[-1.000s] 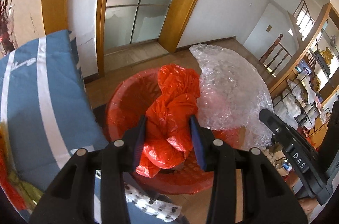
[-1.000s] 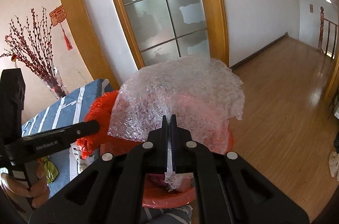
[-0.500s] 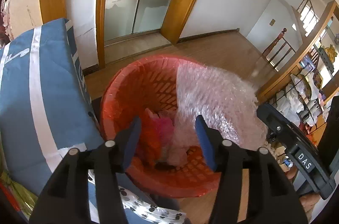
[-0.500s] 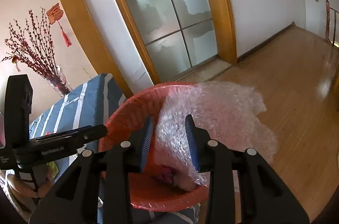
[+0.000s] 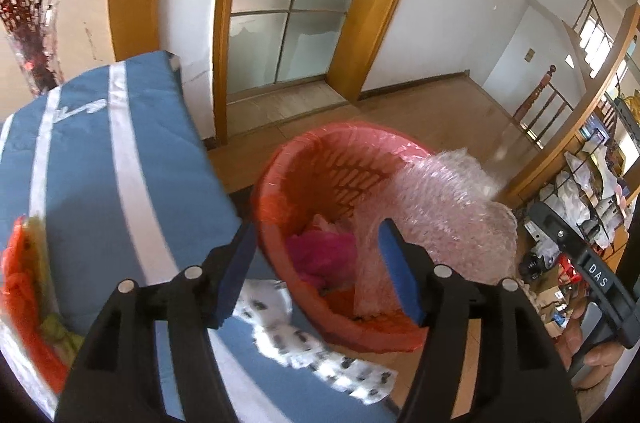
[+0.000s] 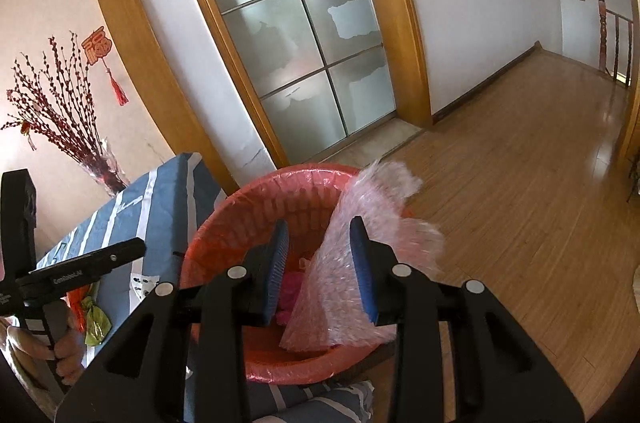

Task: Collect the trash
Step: 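Carry the bubble wrap and red bag over the basket and open both tools, then grasp the white bag with black print with the right tool, then grasp the crumpled white bag with the left tool, then carry both white bags over the basket and open both tools, then move the left tool back over the bed and grasp the red bag, then grasp the green paw-print bag with the right tool and lift it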

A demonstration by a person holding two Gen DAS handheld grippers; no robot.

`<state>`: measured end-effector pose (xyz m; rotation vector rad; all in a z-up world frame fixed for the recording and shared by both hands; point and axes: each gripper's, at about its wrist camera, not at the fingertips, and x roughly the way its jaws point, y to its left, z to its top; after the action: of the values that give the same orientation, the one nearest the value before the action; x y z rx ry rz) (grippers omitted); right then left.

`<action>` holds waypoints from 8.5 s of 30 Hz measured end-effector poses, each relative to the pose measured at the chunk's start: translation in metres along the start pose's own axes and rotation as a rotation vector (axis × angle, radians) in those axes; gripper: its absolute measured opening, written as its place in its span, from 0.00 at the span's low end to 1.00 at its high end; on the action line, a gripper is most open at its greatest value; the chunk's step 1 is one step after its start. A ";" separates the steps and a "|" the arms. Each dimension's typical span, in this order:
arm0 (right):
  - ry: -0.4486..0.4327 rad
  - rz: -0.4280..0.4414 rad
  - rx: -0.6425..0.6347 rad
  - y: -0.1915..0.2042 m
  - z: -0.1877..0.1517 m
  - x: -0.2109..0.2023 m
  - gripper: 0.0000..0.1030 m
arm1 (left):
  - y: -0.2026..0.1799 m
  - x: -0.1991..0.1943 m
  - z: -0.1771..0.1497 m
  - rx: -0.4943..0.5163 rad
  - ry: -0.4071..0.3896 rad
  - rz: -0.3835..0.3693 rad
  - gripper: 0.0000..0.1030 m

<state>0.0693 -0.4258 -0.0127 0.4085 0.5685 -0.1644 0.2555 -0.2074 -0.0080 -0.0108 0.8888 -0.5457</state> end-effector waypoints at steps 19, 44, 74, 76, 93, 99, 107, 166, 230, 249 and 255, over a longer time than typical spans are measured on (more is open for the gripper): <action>0.109 0.186 -0.174 0.100 -0.044 0.007 0.40 | 0.093 -0.079 -0.021 -0.091 -0.095 0.161 0.65; 0.270 0.083 -0.396 0.186 -0.106 0.075 0.32 | 0.243 -0.165 -0.096 -0.319 -0.136 0.378 0.67; 0.236 0.246 -0.381 0.221 -0.101 0.035 0.08 | 0.221 -0.129 -0.119 -0.235 -0.049 0.328 0.05; 0.232 0.250 -0.383 0.223 -0.101 0.032 0.08 | 0.224 -0.133 -0.119 -0.241 -0.056 0.326 0.05; 0.252 0.242 -0.385 0.219 -0.102 0.034 0.08 | 0.230 -0.109 -0.128 -0.234 -0.012 0.363 0.38; 0.253 0.250 -0.386 0.221 -0.104 0.032 0.08 | 0.231 -0.111 -0.130 -0.222 -0.009 0.342 0.06; 0.229 0.255 -0.378 0.220 -0.097 0.026 0.08 | 0.246 -0.146 -0.125 -0.265 -0.088 0.358 0.05; 0.053 -0.064 -0.094 0.040 0.003 -0.006 0.08 | -0.058 -0.056 0.039 0.039 -0.139 -0.176 0.05; 0.273 0.182 -0.387 0.246 -0.092 0.052 0.36 | 0.220 -0.076 -0.084 -0.213 -0.005 0.355 0.14; 0.351 0.294 -0.533 0.338 -0.134 0.085 0.44 | 0.324 -0.158 -0.125 -0.398 -0.074 0.490 0.11; 0.372 0.238 -0.586 0.346 -0.146 0.096 0.46 | 0.330 -0.165 -0.130 -0.408 -0.079 0.491 0.11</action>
<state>0.1688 -0.0551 -0.0634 -0.0717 0.8922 0.3106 0.2242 0.1807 -0.0460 -0.1789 0.8739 0.0982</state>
